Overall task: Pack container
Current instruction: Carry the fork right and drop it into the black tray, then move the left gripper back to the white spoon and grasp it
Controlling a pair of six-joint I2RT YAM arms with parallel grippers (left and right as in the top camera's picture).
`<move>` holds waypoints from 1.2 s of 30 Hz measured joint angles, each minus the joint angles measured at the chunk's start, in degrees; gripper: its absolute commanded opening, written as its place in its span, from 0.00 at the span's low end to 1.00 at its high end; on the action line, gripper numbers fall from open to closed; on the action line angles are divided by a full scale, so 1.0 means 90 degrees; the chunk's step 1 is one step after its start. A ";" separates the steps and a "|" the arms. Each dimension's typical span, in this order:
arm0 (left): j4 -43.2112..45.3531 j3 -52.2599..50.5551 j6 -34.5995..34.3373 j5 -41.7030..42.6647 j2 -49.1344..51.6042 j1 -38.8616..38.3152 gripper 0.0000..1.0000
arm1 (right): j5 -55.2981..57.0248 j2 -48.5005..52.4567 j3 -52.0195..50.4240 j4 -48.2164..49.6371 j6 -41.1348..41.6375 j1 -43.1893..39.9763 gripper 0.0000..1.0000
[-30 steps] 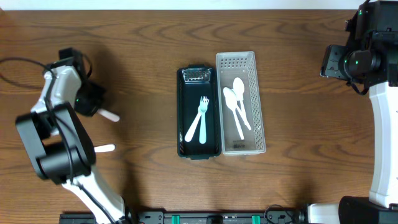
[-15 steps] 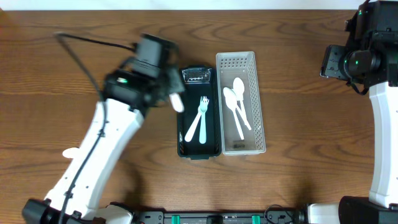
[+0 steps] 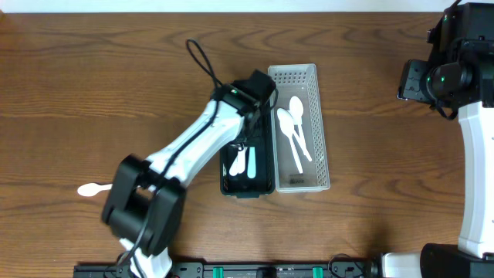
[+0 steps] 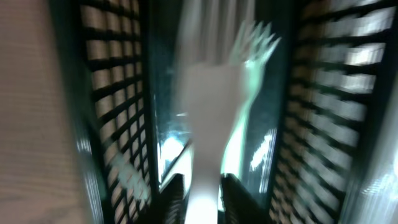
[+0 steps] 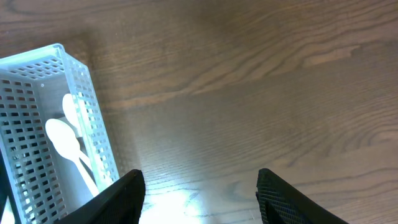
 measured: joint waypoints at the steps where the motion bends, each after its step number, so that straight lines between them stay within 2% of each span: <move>1: 0.0002 -0.0010 0.0005 0.0002 0.0134 0.0000 0.33 | -0.0002 0.0000 0.0000 -0.0002 0.0002 0.0000 0.61; 4: 0.0027 -0.0078 0.0027 0.0002 0.0304 0.0000 0.37 | 0.0000 0.0000 0.0000 -0.0005 0.0000 0.0000 0.61; 13: -0.0039 0.0112 0.0515 -0.0250 -0.0100 0.0000 0.36 | 0.0000 0.0000 0.0000 -0.0005 0.0002 0.0000 0.61; 18: -0.0049 0.0427 0.0721 -0.0918 -0.1520 0.0085 0.37 | 0.0000 0.0000 0.0000 -0.0005 -0.0002 0.0000 0.61; 21: -0.0384 0.0561 0.0471 -0.1277 -0.2341 0.0389 0.37 | 0.0000 0.0000 0.0000 -0.0002 -0.0027 0.0000 0.61; 23: -0.0833 0.0619 -0.0053 -0.1554 -0.2849 0.0879 0.38 | 0.0000 0.0000 0.0000 -0.0005 -0.0053 0.0000 0.61; 24: -0.1098 0.0631 -0.0401 -0.1666 -0.3019 0.1171 0.50 | 0.0000 0.0000 0.0000 -0.0002 -0.0075 0.0000 0.61; 25: -0.1358 0.0629 -0.0775 -0.1761 -0.3155 0.1486 0.58 | 0.0000 0.0000 0.0000 -0.0002 -0.0092 0.0000 0.61; 29: -0.2152 0.0517 -0.2705 -0.2021 -0.3419 0.2965 0.79 | 0.0000 0.0000 0.0000 0.0000 -0.0117 0.0000 0.62; 31: -0.2322 0.0384 -0.3558 -0.2076 -0.3432 0.3611 0.83 | 0.0000 0.0000 0.0000 -0.0002 -0.0117 0.0000 0.61; 36: -0.2110 -0.0255 -0.4843 -0.2089 -0.3405 0.4787 0.83 | 0.0000 0.0000 0.0000 -0.0002 -0.0119 0.0000 0.62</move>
